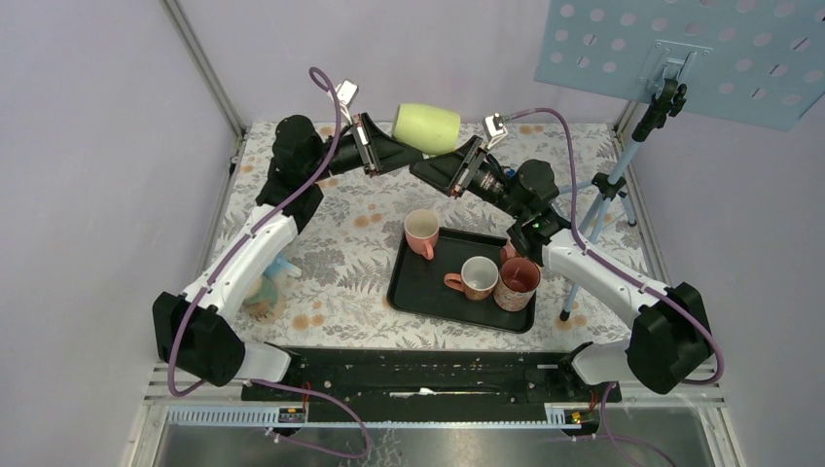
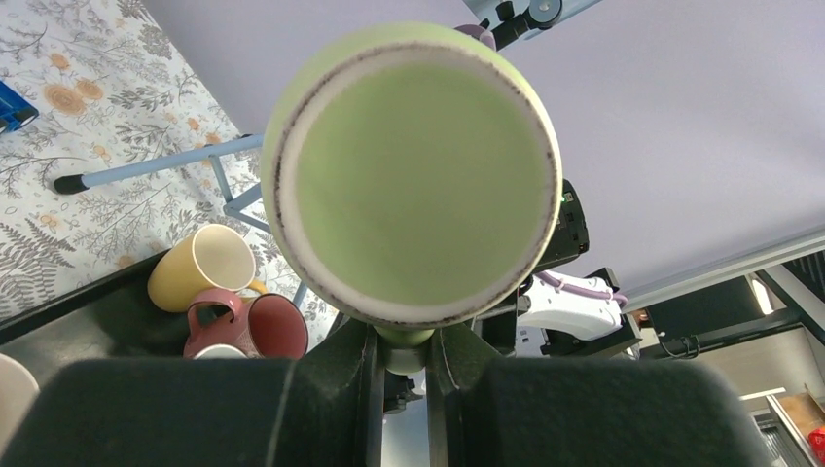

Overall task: Turn the mug right side up
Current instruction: Turn over the cup at the center of the board.

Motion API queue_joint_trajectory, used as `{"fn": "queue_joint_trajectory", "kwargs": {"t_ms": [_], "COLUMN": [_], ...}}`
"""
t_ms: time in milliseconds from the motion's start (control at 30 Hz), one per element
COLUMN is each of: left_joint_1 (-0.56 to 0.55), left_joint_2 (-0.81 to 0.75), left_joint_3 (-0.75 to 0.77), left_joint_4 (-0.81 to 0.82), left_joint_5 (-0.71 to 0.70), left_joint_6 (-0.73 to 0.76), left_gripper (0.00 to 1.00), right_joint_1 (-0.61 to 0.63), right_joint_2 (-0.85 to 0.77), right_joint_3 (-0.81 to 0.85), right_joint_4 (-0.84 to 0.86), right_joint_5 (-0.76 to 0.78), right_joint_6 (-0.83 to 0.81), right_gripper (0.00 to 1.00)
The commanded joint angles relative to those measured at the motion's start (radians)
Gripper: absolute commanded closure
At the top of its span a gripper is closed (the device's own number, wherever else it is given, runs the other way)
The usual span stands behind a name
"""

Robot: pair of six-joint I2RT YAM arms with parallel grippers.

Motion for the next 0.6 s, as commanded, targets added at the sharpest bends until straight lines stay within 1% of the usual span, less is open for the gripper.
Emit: {"fn": "queue_joint_trajectory", "kwargs": {"t_ms": [0,100,200,333,433,500,567], "left_joint_1": [-0.012,-0.016,-0.018,-0.019,-0.019,-0.019,-0.018], "left_joint_2": [-0.004,-0.002,-0.003,-0.007,-0.01,-0.01,-0.013], "left_joint_3": [0.019,0.022,0.016,0.0,-0.011,-0.016,-0.021], "left_joint_4": [0.162,0.161,0.157,0.157,0.154,0.15,0.144], "left_joint_5": [0.019,0.023,0.028,0.034,0.033,0.031,0.02], "left_joint_6": [-0.011,-0.01,-0.004,0.001,0.007,0.01,0.014], "left_gripper": [1.0,1.0,1.0,1.0,1.0,1.0,1.0], "right_joint_1": [-0.005,-0.005,-0.004,-0.005,-0.006,-0.005,-0.005], "right_joint_2": [-0.001,-0.001,-0.003,-0.008,-0.013,-0.015,-0.016], "right_joint_3": [0.054,0.055,0.058,0.061,0.059,0.06,0.065], "right_joint_4": [0.058,0.054,0.046,0.024,0.01,-0.006,-0.033], "right_joint_5": [-0.032,-0.034,-0.031,-0.029,-0.025,-0.022,-0.021], "right_joint_6": [0.001,0.0,-0.008,-0.025,-0.034,-0.043,-0.058], "right_gripper": [0.56,0.56,0.62,0.76,0.92,1.0,1.0]}}
